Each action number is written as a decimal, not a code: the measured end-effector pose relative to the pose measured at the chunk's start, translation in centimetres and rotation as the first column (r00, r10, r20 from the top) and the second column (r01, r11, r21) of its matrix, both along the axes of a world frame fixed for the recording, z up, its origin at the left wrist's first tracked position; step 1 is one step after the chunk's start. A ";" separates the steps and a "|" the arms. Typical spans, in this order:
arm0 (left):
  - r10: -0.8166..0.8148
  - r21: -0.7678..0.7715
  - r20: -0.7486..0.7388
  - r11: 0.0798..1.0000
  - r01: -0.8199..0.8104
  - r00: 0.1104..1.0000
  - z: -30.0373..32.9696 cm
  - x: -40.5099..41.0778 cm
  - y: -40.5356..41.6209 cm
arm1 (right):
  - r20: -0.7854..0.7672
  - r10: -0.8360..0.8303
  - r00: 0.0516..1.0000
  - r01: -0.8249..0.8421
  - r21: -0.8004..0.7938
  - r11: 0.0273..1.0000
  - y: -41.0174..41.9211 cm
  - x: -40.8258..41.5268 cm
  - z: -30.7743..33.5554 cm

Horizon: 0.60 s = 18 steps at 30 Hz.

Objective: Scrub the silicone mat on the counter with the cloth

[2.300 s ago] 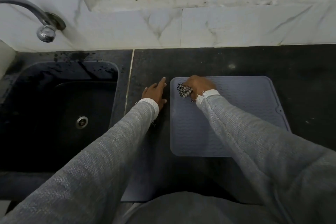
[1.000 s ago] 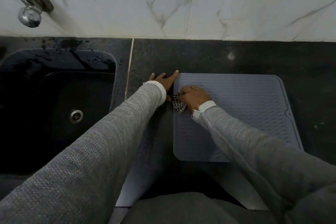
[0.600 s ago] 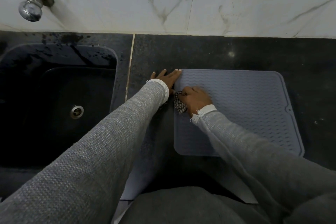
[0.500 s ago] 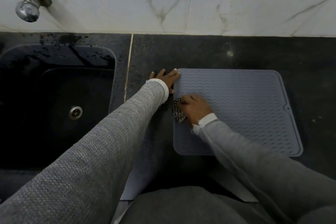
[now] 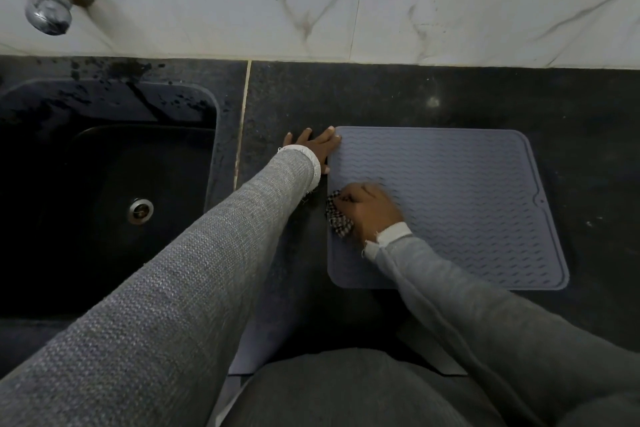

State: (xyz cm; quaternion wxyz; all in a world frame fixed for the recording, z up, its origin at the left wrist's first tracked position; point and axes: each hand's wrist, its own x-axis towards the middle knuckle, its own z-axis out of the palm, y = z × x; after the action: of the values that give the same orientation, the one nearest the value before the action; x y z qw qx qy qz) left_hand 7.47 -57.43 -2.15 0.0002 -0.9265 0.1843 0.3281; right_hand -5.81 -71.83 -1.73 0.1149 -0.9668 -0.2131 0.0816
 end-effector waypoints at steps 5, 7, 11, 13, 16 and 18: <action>0.002 0.002 -0.011 1.000 -0.002 1.000 -0.1 0.2 0.0 | -0.049 0.103 0.993 -0.105 -0.050 0.993 0.0 -5.3 0.6; -0.006 0.010 -0.005 1.000 0.006 1.000 0.0 0.1 -0.1 | -0.029 0.134 0.991 -0.135 -0.076 0.988 0.0 -6.5 0.8; -0.022 0.015 0.072 1.000 0.021 0.997 0.2 -0.9 0.0 | 0.012 0.115 0.993 -0.114 -0.068 0.991 -0.2 -6.5 0.9; -0.015 -0.019 0.153 1.000 0.019 0.988 0.4 -2.1 0.4 | -0.059 0.114 0.992 -0.116 -0.030 0.993 -0.4 -6.5 0.6; 0.020 -0.098 0.204 0.995 0.000 0.979 0.7 -5.0 0.9 | -0.141 0.099 0.985 -0.097 0.019 0.995 -0.7 -6.6 0.3; 0.055 -0.146 0.177 0.989 -0.029 0.983 0.7 -7.2 1.2 | -0.167 0.081 0.983 -0.069 0.079 0.995 -1.0 -6.1 0.1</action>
State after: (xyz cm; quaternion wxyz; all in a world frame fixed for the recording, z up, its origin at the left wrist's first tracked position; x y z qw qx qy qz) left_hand 0.23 -56.25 -1.41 -0.0562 -0.9537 0.1870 0.2289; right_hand -11.87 -72.86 -1.64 0.1645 -0.9428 -0.2416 0.1604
